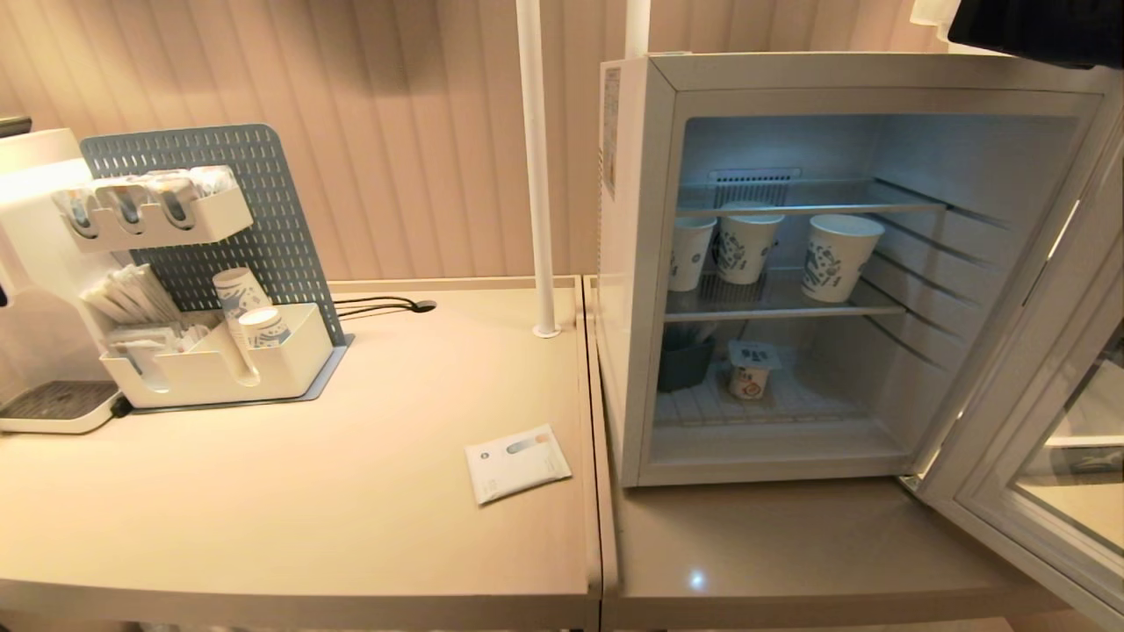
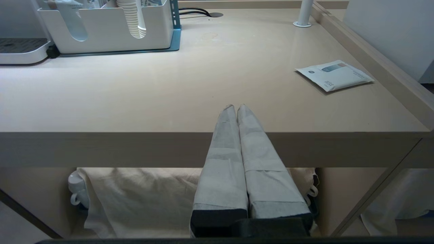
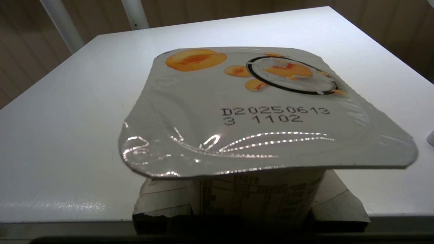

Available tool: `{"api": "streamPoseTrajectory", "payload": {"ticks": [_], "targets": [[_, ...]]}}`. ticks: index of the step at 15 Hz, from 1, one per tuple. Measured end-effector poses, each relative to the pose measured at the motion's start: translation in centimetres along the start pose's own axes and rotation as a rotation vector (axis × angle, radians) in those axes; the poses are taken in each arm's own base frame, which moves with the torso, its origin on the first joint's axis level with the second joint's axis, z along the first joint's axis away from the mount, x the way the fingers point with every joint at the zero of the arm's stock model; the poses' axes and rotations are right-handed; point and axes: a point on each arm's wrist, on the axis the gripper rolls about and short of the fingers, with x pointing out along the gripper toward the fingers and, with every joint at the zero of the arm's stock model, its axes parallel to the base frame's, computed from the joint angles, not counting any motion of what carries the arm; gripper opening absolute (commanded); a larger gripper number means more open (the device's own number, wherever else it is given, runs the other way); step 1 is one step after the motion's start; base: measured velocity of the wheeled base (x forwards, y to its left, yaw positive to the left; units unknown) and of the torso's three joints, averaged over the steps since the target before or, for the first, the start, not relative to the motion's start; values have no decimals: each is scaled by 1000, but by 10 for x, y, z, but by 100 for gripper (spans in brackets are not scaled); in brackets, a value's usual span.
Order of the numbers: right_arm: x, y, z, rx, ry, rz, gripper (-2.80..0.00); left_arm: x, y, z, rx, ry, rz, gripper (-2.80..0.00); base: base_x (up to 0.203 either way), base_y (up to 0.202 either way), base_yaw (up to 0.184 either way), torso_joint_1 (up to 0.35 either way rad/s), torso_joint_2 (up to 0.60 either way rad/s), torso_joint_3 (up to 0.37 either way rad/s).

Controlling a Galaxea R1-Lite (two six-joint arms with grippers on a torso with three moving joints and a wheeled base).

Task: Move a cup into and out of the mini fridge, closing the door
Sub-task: Place the yoghurt on the freezer

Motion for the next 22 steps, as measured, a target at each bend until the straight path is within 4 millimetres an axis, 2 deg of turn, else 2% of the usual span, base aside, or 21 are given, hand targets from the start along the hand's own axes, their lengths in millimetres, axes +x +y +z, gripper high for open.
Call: {"api": "streamPoseTrajectory", "payload": {"ticks": [11, 22], "targets": [[1, 0, -1, -1, 3, -1, -280, 0, 0, 0, 1, 0, 1, -280, 0, 0, 0, 0, 0, 0], [-1, 0, 0, 0, -1, -5, -280, 0, 0, 0, 1, 0, 1, -280, 0, 0, 0, 2, 1, -74]]}}
